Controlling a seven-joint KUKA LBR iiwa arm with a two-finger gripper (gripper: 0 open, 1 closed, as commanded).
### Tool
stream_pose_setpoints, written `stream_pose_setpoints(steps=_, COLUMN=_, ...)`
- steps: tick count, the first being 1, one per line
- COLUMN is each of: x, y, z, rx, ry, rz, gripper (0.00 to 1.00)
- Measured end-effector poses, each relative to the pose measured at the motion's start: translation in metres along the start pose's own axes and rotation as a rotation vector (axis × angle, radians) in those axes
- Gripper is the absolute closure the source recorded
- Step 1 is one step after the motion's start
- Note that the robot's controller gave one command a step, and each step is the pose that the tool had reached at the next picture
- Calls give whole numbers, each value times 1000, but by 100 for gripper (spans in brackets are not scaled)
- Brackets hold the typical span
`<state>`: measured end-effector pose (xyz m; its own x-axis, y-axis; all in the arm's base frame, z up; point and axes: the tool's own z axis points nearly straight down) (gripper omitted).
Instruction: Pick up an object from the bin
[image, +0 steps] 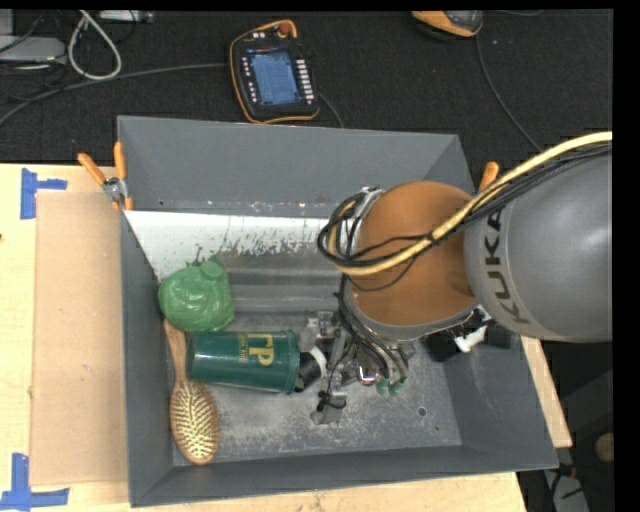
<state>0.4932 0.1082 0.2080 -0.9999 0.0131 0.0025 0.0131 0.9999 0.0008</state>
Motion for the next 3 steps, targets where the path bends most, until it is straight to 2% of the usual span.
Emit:
stream_pose_setpoints(steps=1, x=0, y=0, z=0, rx=0, ry=0, rz=0, gripper=0)
stream_pose_setpoints(steps=2, x=-59, y=-1, z=50, rx=0, ry=2, rz=-17, gripper=0)
stream_pose_setpoints(steps=3, x=-25, y=18, z=-17, rx=-3, ry=-9, rz=-9, gripper=0)
